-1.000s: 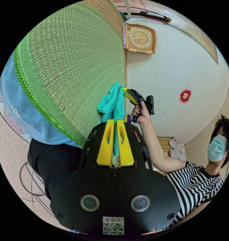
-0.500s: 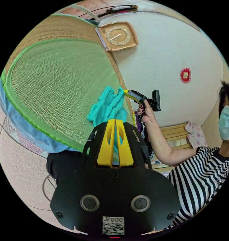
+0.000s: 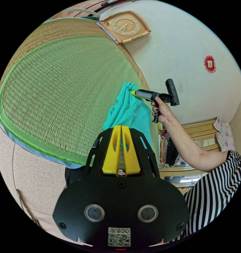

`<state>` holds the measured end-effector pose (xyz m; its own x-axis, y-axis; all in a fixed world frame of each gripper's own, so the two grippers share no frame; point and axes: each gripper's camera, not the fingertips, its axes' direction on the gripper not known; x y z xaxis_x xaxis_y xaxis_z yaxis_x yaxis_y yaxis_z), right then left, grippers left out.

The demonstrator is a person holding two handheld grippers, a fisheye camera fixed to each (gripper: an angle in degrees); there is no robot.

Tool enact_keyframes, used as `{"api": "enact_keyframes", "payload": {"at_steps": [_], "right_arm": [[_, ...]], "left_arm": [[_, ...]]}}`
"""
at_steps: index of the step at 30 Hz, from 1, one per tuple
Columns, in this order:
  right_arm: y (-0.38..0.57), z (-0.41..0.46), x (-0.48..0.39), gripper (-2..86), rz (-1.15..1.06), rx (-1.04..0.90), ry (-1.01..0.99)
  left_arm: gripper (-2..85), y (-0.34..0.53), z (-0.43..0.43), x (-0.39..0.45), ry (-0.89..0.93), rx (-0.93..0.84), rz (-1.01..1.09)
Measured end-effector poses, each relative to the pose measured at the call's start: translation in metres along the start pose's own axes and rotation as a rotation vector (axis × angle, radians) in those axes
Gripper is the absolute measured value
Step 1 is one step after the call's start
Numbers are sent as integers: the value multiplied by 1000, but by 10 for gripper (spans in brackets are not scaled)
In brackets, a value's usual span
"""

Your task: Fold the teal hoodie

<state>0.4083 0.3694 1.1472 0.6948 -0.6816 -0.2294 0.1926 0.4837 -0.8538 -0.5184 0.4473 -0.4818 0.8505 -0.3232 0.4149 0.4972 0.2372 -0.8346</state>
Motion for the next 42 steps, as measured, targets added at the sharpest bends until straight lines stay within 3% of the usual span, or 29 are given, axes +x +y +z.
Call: {"api": "enact_keyframes", "payload": {"at_steps": [9, 17, 24, 35, 42], "right_arm": [[14, -3, 4, -1, 8, 58, -48], [91, -11, 7, 2, 11, 101, -132], [159, -7, 5, 22, 45, 83, -164], [298, 18, -61, 63, 48, 67, 70], [303, 65, -79, 65, 73, 77, 91]], "left_arm": [[18, 1, -8, 30, -69, 2, 93], [26, 3, 19, 59, -216, -157, 172], [4, 1, 13, 91, -256, -117, 239], [2, 5, 45, 110, -324, -176, 222], [2, 7, 57, 129, -350, -185, 215]]}}
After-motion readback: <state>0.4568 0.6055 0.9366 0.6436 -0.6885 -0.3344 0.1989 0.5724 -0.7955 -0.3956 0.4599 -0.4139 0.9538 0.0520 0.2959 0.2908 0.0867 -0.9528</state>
